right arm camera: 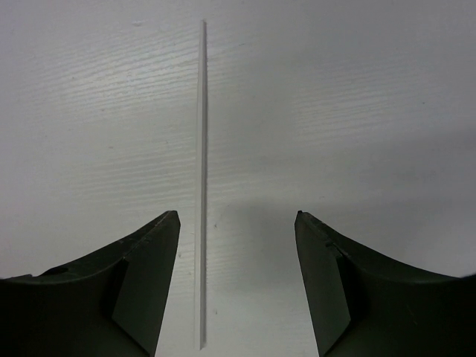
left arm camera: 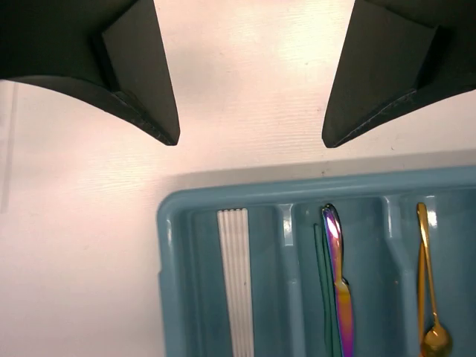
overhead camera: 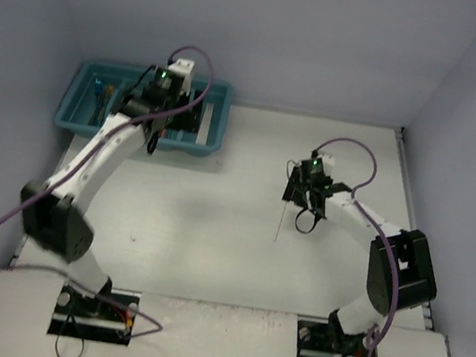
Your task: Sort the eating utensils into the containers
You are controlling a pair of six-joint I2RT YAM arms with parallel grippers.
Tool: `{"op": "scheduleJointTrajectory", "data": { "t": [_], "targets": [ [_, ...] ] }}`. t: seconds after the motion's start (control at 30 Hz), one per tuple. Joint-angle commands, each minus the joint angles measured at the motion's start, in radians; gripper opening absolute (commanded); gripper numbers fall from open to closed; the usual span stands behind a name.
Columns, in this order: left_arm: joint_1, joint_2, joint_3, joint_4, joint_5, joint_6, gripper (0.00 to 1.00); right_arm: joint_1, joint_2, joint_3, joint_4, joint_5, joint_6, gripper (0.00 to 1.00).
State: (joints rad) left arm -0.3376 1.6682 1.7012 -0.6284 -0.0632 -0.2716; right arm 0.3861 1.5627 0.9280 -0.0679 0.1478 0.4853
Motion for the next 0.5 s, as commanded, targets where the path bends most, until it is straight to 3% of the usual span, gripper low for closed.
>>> {"op": "scheduleJointTrajectory", "data": {
  "t": [0.0,0.17,0.47],
  "targets": [
    [-0.006,-0.267,-0.18,0.039,-0.031,-0.036,0.77,0.039,0.086,0.086,-0.013,0.097,-0.019,0.6],
    [-0.007,-0.482,-0.428,0.035,-0.032,-0.047,0.81,0.054,0.166,0.114,-0.021,0.116,-0.01,0.51],
    [-0.004,-0.794,-0.656,-0.015,-0.007,-0.061,0.9,0.056,0.229,0.122,-0.022,0.092,0.013,0.27]
  ]
}}
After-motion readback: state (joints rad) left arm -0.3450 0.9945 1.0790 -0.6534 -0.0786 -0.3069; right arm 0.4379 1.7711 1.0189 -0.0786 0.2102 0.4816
